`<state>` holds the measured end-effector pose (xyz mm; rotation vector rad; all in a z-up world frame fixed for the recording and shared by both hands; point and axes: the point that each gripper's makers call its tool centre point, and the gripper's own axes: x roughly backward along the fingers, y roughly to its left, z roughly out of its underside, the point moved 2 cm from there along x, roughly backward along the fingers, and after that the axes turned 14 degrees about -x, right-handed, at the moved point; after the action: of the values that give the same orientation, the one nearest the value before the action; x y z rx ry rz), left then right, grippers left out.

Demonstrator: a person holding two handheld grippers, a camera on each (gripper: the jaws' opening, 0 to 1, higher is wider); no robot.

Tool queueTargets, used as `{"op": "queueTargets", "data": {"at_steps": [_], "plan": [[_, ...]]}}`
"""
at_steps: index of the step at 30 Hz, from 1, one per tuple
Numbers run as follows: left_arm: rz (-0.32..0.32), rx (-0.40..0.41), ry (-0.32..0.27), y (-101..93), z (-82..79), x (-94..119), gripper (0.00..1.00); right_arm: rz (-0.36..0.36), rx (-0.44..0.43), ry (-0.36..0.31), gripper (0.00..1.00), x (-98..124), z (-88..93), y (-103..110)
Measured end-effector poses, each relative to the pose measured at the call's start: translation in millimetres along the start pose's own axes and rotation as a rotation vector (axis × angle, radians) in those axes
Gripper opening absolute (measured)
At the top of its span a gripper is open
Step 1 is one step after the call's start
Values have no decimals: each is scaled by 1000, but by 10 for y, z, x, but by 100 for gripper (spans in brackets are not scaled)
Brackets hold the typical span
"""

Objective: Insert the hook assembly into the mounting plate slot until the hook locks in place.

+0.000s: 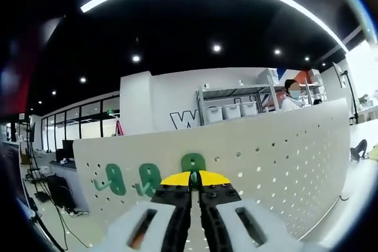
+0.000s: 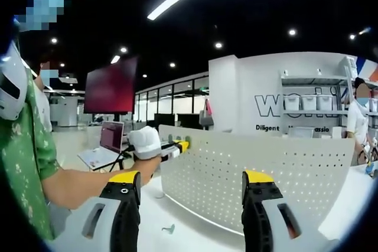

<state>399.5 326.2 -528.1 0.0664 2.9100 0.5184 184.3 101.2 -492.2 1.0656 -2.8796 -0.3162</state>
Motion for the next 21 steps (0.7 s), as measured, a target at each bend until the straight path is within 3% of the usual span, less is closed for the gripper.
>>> {"op": "queueTargets", "data": {"at_steps": [21], "plan": [[-1,0,-9,16,-40,13,3,-9,-6,10,71,-31,40,22]]}}
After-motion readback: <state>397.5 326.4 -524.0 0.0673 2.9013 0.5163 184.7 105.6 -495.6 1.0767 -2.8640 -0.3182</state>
